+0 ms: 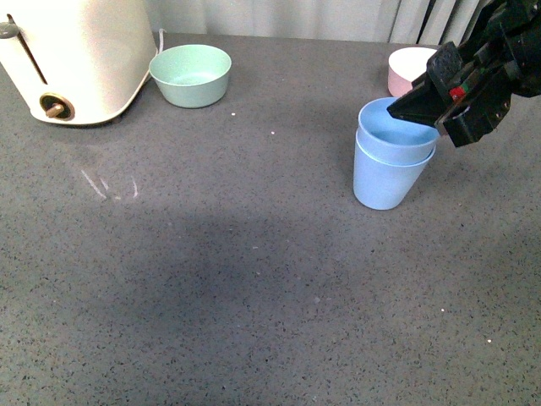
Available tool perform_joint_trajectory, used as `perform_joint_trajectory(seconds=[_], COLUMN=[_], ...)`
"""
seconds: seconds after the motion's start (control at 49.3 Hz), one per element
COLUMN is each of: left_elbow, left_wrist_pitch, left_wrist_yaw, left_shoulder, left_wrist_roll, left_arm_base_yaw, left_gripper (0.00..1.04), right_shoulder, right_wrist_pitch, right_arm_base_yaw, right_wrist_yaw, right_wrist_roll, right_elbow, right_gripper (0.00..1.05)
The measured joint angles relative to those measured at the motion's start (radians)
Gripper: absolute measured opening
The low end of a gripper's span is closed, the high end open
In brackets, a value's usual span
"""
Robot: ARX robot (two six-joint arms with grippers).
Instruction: Stack blue cups with both arms
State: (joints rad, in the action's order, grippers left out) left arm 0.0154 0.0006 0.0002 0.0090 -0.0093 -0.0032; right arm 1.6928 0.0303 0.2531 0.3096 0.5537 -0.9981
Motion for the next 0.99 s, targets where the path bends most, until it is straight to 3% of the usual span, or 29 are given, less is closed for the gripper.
perform_joint_trajectory(seconds=[0.264, 0.426, 0.507, 0.588, 0.689, 0.932, 0.993], left_elbow=[0.000, 0.000, 0.000, 0.000, 0.000, 0.000, 0.000], left_wrist_pitch=[0.000, 0.000, 0.000, 0.000, 0.000, 0.000, 0.000], left_wrist_yaw=[0.000, 0.000, 0.000, 0.000, 0.000, 0.000, 0.000], left_shoulder=[0.000, 0.000, 0.000, 0.000, 0.000, 0.000, 0.000], left_wrist_roll=[0.000, 0.000, 0.000, 0.000, 0.000, 0.000, 0.000], left_arm_base_yaw=[0.000, 0.000, 0.000, 0.000, 0.000, 0.000, 0.000], left_gripper=[0.96, 0.96, 0.96, 0.96, 0.96, 0.96, 0.96], right_shoulder=[-0.174, -0.237, -0.231, -0.257, -0.341, -0.504, -0.549], right_wrist_pitch=[-0.193, -0.205, -0.537, -0.726, -0.835, -0.881, -0.881], right_arm_base_yaw=[-0.124, -0.142, -0.118, -0.120, -0.139, -0.177, -0.183], right_wrist_yaw=[-0.015, -0.011, -0.308, -0.412, -0.417, -0.379, -0.369], right_wrist_roll=[-0.172, -0.214, -0.362, -0.455, -0.509, -0.539, -0.543], right_elbow=[0.054, 0.058, 0.204, 0.329, 0.450, 0.677, 0.718], right_gripper=[0.95, 0.96, 0.81, 0.68, 0.51, 0.03, 0.02])
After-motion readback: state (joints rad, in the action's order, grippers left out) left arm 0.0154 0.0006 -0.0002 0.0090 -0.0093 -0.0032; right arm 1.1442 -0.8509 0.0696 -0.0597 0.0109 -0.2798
